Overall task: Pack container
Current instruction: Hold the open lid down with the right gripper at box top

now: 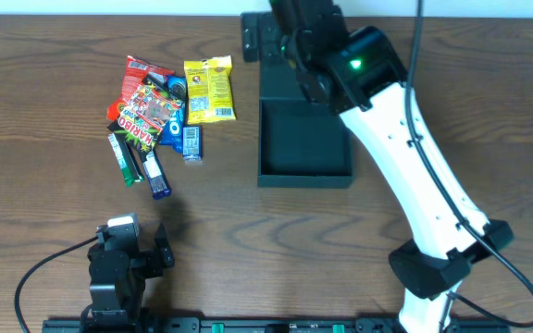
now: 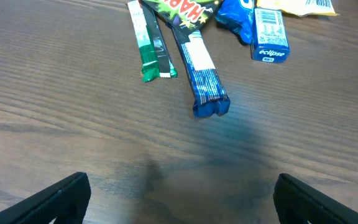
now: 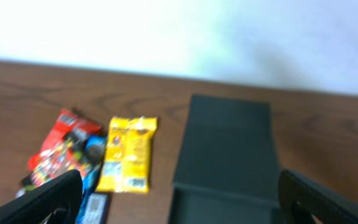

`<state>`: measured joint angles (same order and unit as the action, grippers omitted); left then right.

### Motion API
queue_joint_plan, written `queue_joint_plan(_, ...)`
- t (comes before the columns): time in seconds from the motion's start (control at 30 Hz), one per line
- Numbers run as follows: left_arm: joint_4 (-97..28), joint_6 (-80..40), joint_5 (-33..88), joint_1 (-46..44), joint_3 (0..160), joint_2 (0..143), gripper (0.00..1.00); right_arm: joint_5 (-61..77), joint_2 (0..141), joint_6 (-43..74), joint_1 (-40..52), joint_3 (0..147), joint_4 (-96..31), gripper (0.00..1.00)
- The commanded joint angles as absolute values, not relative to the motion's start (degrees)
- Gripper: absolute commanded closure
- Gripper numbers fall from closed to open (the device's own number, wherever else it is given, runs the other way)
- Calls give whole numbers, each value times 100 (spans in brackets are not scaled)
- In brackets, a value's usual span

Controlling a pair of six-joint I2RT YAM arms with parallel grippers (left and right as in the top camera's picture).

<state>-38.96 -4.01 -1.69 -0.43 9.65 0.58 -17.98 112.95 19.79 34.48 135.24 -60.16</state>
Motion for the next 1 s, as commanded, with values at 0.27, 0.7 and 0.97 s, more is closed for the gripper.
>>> queue_joint_plan(0.27,-3916,-320,-148,-30,908,25,5,-539,11552,270,2681,13238,-5448,1)
queue_joint_plan(0.7,-3920,-320,-148,-30,908,25,5,1247,12785,19,2482,13115,-4729,6)
queue_joint_plan(0.97,-3918,-320,-148,-30,908,25,5,1205,13244,165,2727,13115,-4882,4)
